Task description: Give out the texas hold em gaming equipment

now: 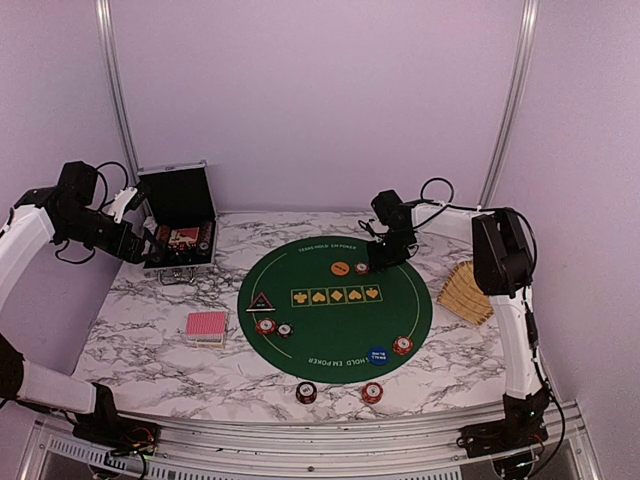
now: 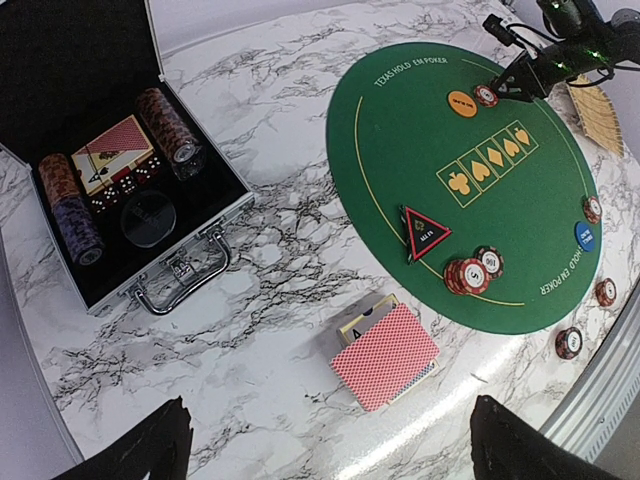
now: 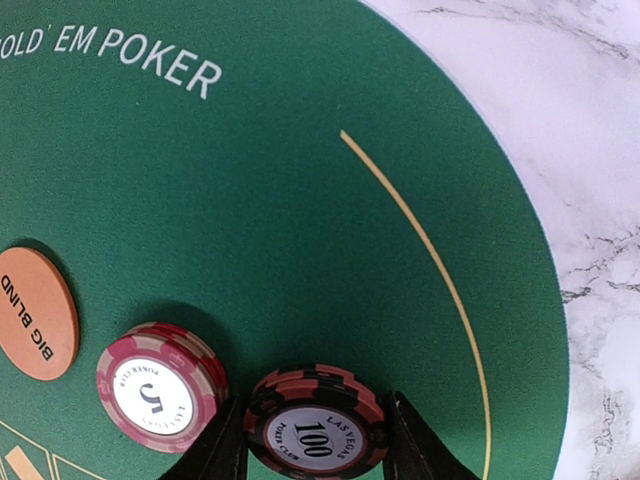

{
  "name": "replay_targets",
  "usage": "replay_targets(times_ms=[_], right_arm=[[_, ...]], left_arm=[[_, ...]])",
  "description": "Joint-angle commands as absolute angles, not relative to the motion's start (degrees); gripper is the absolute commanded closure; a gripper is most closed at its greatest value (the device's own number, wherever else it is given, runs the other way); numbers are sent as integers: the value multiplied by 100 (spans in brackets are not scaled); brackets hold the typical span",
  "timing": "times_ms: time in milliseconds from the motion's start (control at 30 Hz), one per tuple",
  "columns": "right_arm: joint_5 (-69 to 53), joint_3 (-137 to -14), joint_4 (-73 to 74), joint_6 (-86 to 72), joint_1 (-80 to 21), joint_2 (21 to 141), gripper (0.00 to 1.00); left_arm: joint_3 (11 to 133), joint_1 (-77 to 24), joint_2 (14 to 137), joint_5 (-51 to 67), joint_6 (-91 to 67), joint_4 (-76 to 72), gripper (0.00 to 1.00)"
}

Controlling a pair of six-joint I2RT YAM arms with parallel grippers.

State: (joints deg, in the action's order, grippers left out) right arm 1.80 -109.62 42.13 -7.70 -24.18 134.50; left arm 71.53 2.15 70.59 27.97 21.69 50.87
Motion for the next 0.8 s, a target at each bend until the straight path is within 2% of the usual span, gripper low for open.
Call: replay_targets(times_ms=[0, 167, 533, 700, 767], right_arm=[[197, -11048, 4201, -848, -2355, 13456, 55], [242, -11060, 4207, -835, -2353, 13321, 48], [305, -10812, 4384, -702, -2629, 12333, 42], [345, -9875, 4233, -705, -3324, 11492, 32], [325, -9483, 4190, -724, -3769, 11184, 25]], left_arm=[[7279, 229, 7086, 2813, 2211, 5194, 1], [7276, 229, 7071, 2854, 2209, 5192, 1], [7259, 236, 7080, 2893, 2309, 5247, 1], [7216, 234, 7054, 2878, 2372, 5247, 1], [7203, 234, 7046, 2856, 2389, 5256, 1]])
